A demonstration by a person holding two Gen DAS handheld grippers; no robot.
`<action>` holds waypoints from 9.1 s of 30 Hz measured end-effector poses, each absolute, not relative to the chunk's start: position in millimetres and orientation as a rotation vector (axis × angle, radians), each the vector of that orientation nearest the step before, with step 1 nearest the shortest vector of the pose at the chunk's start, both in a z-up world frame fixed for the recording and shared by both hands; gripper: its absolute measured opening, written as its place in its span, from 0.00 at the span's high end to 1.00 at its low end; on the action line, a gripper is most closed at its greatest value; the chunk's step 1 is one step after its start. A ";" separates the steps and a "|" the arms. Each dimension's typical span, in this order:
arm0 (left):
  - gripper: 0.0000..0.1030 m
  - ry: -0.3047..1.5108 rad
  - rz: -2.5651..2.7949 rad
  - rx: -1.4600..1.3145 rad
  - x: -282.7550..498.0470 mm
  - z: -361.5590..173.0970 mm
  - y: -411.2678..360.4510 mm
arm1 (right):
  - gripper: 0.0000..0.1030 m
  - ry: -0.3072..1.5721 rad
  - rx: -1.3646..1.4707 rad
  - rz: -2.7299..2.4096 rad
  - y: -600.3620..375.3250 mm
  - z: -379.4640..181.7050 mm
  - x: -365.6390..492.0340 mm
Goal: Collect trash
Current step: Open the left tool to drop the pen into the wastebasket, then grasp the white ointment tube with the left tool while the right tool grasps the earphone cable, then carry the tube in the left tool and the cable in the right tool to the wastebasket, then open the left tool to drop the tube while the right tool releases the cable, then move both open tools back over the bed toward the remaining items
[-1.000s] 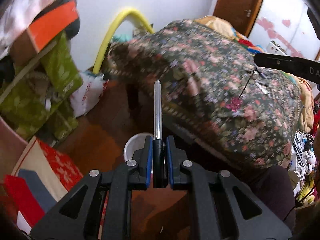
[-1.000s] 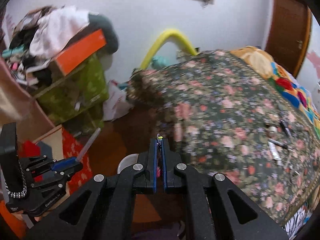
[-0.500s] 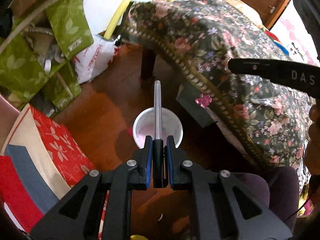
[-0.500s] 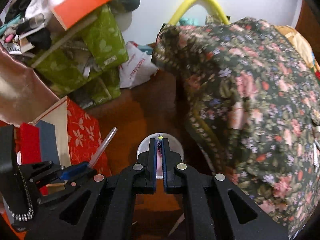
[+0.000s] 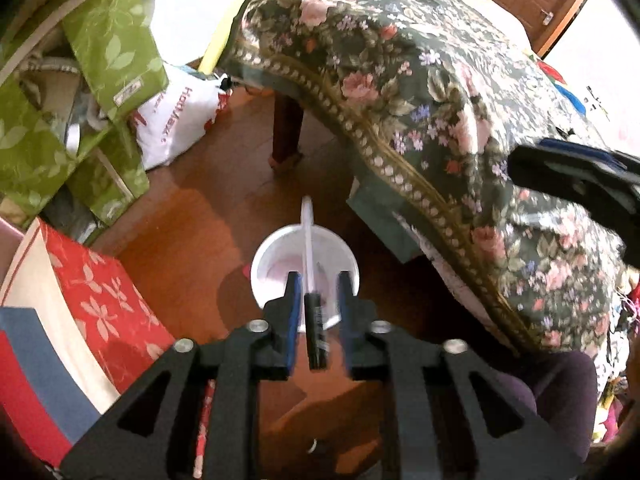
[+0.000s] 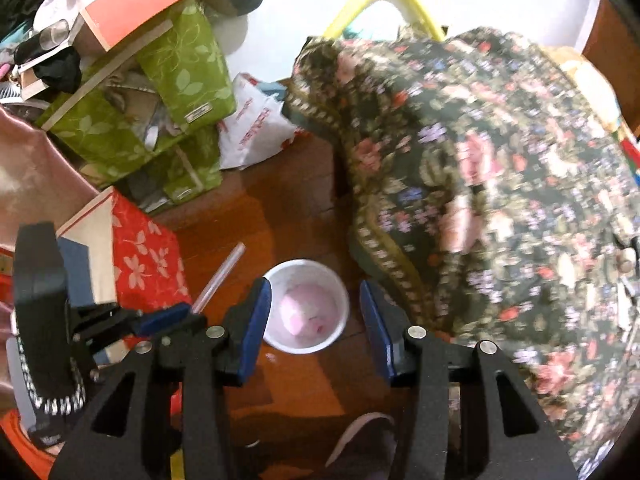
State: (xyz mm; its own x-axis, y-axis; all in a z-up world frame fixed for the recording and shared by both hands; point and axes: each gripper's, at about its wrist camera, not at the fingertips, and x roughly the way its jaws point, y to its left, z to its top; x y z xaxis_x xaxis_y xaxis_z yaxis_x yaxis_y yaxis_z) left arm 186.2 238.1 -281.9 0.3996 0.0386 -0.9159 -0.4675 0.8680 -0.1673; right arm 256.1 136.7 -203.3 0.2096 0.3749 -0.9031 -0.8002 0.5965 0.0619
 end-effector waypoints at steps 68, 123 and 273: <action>0.16 0.829 -0.063 -0.127 412.8 -139.2 -118.3 | 0.27 0.818 0.054 0.191 -335.5 -123.4 373.3; 0.84 1.017 -0.175 -0.056 471.0 -232.8 -169.4 | 0.91 1.016 0.033 0.202 -322.6 -216.1 457.2; 0.03 0.666 -0.051 -0.075 354.6 -84.1 -93.3 | 0.17 0.593 -0.096 0.220 -282.8 -70.9 329.7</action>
State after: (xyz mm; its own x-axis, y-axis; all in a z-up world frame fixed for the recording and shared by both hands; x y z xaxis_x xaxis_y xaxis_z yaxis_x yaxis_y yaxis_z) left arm 354.6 -93.3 -84.1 0.7853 -0.0712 -0.6150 0.0228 0.9960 -0.0862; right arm 329.7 -282.8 -70.9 0.8070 0.1772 -0.5634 -0.2325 0.9722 -0.0272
